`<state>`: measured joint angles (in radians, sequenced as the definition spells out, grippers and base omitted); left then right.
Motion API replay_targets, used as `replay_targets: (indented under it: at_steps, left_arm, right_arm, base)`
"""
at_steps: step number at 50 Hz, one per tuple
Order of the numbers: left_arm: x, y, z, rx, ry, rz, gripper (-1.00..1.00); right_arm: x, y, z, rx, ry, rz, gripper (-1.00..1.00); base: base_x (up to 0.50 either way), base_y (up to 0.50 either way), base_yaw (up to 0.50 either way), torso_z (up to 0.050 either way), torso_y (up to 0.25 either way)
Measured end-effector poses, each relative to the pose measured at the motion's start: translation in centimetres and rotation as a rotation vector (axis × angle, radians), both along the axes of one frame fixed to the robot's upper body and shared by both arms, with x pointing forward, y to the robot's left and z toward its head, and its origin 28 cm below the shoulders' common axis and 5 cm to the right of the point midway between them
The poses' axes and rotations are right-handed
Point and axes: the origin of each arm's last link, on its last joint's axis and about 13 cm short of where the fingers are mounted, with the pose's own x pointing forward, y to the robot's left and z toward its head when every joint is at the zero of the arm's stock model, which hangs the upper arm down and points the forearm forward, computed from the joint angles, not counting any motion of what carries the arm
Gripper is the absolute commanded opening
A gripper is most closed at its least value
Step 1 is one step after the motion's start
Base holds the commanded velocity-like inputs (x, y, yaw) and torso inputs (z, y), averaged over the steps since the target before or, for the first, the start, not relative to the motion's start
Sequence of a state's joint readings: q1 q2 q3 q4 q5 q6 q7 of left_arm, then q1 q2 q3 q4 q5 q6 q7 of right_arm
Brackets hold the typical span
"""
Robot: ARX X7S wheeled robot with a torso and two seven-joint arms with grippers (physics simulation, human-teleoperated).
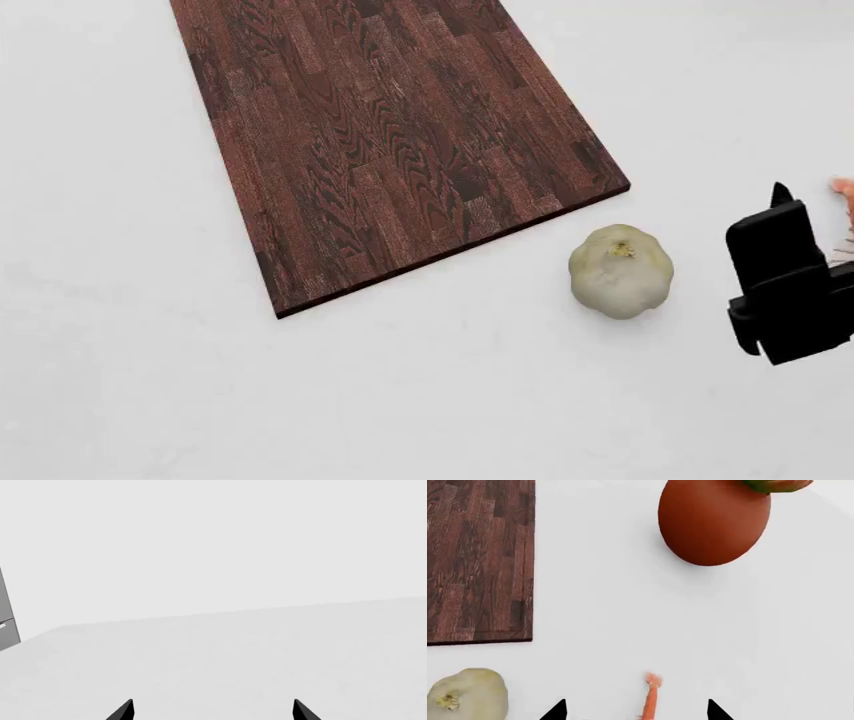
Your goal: Clear the non-vegetable object off the cutting board and place the vegetables onto it.
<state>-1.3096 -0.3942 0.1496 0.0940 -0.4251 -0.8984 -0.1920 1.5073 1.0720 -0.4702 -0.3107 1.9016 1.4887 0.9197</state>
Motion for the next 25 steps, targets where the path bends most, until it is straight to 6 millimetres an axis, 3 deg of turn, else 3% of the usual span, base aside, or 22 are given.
replay_targets:
  at_steps: [25]
  left_arm:
    - [0.0, -0.8, 0.4, 0.001, -0.008, -0.026, 1.0]
  right_arm:
    - [-1.8, 4.0, 0.6, -0.099, -0.027, 0.191, 1.0]
  base:
    - [0.0, 0.0, 0.0, 0.0, 0.0]
